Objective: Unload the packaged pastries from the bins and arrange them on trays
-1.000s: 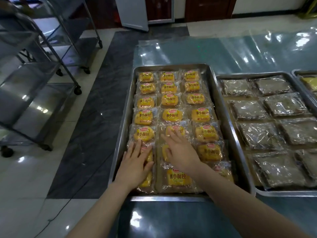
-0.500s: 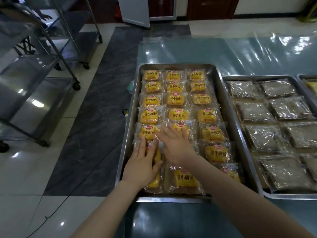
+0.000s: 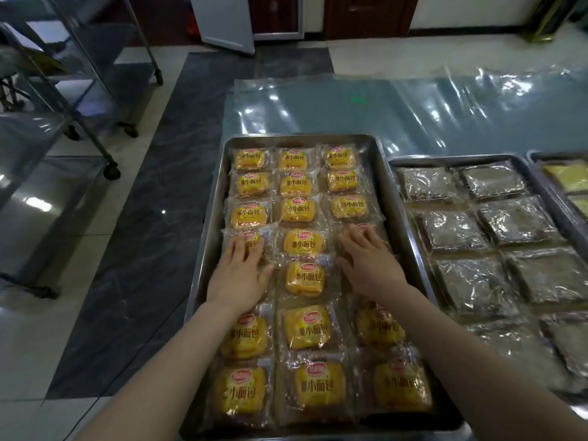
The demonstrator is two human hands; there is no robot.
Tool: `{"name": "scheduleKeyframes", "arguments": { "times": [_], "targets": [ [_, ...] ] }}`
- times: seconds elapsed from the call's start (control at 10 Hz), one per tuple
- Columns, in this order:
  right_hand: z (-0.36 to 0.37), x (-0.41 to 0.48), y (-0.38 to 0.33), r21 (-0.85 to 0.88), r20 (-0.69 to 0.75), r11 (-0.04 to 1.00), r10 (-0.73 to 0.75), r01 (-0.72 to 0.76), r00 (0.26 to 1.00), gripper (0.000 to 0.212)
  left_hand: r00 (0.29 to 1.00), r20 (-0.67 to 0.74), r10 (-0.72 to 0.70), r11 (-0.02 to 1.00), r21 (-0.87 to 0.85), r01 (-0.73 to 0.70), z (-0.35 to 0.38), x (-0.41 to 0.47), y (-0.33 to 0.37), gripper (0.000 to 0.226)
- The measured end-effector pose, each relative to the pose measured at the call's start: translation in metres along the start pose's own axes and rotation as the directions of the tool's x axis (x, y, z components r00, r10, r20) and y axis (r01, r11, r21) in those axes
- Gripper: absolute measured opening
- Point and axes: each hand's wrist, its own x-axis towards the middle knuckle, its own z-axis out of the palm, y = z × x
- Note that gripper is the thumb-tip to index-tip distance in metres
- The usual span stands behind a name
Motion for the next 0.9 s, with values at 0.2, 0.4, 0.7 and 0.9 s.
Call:
{"name": "scheduleKeyframes", "arguments": {
  "times": [0.2,0.4,0.7,0.9],
  "targets": [
    [0.003,0.000,0.002,-0.057,-0.096,0.998,0.010,-0.016,0.995,0.053,0.998,-0.053,-0.034,0.999,0.018,0.035,0.006,0.002,0.004,0.063],
    [-0.002,0.001,0.000,0.031,-0.165,1.000,0.006,-0.001,0.986,0.047,0.999,-0.047,-0.014,1.000,0.014,0.015,0.001,0.002,0.001,0.065],
    [-0.015,0.047,0.005,-0.009,0.001,1.000,-0.015,0.015,1.000,0.062,0.999,-0.042,0.010,0.999,0.037,-0.008,-0.012,0.036,0.005,0.066],
    [-0.018,0.046,-0.004,0.049,-0.023,0.998,-0.028,0.030,0.999,0.063,0.999,-0.020,0.033,0.995,0.099,-0.031,-0.020,0.048,0.002,0.067]
  ]
}}
